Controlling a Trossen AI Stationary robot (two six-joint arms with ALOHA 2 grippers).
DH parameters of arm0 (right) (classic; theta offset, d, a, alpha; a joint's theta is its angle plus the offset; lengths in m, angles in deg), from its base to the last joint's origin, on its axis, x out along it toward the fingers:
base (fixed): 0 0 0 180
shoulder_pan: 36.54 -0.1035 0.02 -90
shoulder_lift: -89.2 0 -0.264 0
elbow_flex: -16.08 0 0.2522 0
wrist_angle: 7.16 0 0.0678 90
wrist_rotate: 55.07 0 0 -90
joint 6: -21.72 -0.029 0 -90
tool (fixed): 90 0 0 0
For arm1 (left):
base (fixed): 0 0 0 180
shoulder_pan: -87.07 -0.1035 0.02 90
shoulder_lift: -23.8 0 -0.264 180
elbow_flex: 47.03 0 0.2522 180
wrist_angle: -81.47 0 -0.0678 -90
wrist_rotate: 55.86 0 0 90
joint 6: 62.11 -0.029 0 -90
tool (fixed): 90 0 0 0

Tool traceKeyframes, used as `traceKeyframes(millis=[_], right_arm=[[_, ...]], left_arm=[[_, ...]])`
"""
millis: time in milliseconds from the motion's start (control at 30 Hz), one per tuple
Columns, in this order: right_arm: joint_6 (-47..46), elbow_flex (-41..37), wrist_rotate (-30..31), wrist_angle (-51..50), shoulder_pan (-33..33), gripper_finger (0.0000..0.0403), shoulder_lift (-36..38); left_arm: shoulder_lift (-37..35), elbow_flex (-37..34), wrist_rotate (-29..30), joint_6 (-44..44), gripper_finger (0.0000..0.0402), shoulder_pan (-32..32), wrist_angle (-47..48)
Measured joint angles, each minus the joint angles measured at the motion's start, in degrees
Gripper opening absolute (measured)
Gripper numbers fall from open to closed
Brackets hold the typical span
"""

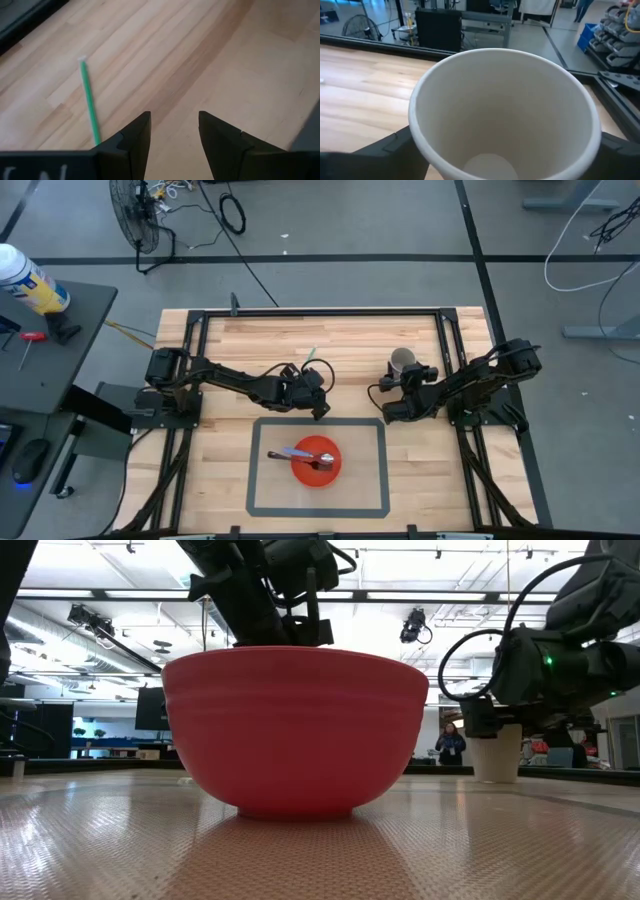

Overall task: Pick & Place Utensil
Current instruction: Put the white cup to the top right of the orange bowl

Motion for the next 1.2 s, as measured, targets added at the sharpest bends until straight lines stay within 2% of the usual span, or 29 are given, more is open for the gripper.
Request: traceKeyframes(millis=[200, 333, 467, 600, 733, 867, 1033, 1200], right_arm=[[4.4, 0.8, -1.4, -0.2, -2.0, 0.035, 0.7], [12.7, 3.7, -4.4, -1.6, -7.0, 0.0349, 4.4], [20.9, 5.9, -4.9, -1.0, -13.8, 0.0348, 11.0], [31.4, 5.8, -5.4, 5.3, -21.7, 0.0348, 16.9], [45.2, 4.9, -11.5, 18.5, -27.4, 0.0348, 19.1], [54.4, 4.8, -20.0, 30.4, -29.2, 0.0348, 17.4], [58.6, 4.7, -18.6, 38.0, -30.0, 0.0348, 10.5], [58.0, 4.7, -18.0, 44.2, -30.0, 0.0348, 3.2]], left_arm=[[-0.1, 0.0, 3.3, -1.7, 0.0172, 0.8, 0.0], [-1.4, 0.0, 3.6, -3.7, 0.0172, 2.2, 0.2], [-3.1, 0.1, 5.1, -4.5, 0.0172, 3.5, 1.7], [-4.0, 0.1, 6.6, -4.5, 0.0172, 4.4, 1.6], [-4.0, 0.1, 6.1, -4.9, 0.0172, 4.5, 1.2], [-4.0, 0.1, 5.4, -4.6, 0.0172, 4.3, 0.8], [-4.0, 2.0, 5.4, -4.5, 0.0172, 5.0, 2.2], [-4.0, 3.6, 4.9, -5.1, 0.0172, 6.5, 2.5]])
